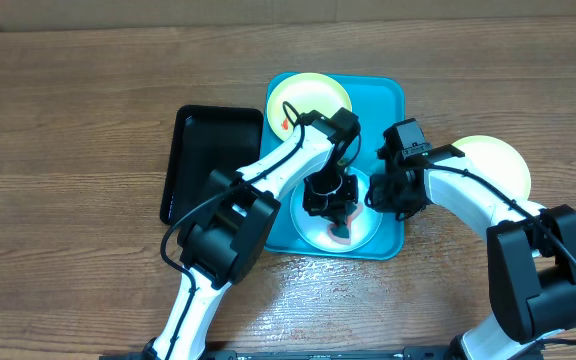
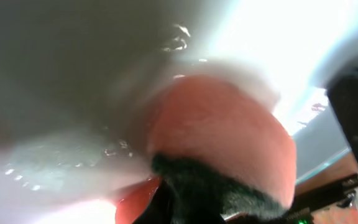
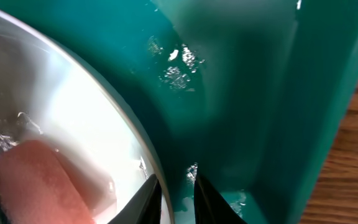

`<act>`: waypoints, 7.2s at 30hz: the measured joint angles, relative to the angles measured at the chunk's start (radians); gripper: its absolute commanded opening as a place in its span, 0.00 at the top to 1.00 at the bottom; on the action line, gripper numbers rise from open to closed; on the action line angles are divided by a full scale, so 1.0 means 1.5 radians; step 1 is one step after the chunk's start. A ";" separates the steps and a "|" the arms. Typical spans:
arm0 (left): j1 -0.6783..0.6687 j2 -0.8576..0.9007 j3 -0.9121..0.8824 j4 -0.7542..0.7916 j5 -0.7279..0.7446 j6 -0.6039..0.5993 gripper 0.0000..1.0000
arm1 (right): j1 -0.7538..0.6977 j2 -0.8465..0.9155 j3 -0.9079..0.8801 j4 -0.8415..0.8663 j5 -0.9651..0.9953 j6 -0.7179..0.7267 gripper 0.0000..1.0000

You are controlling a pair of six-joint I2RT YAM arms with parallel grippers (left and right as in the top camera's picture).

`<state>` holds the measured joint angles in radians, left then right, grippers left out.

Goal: Clean dirty plates on tray and stack at the side
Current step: 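Scrub the white plate with the sponge while the right gripper holds its rim, then return the sponge to the black tray with the left gripper, then lift the white plate with the right gripper and tilt it over the tray, then carry the white plate right and stack it on the yellow plate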

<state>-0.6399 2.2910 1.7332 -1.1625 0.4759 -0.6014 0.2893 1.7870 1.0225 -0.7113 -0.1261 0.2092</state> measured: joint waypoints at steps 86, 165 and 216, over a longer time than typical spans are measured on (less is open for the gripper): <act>0.414 -0.406 0.082 -0.184 -0.338 0.087 0.00 | 0.009 0.006 0.212 -0.186 0.074 0.017 0.96; 0.447 -0.455 0.082 -0.199 -0.337 0.129 0.00 | 0.510 0.068 0.342 0.235 0.719 -0.330 0.96; 0.447 -0.455 0.082 -0.199 -0.337 0.129 0.00 | -0.077 0.035 0.447 -0.361 0.014 0.100 0.96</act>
<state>0.0307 1.6081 1.8561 -1.4609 -0.0303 -0.4072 0.1738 1.8397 1.6924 -1.2533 -0.1055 0.3599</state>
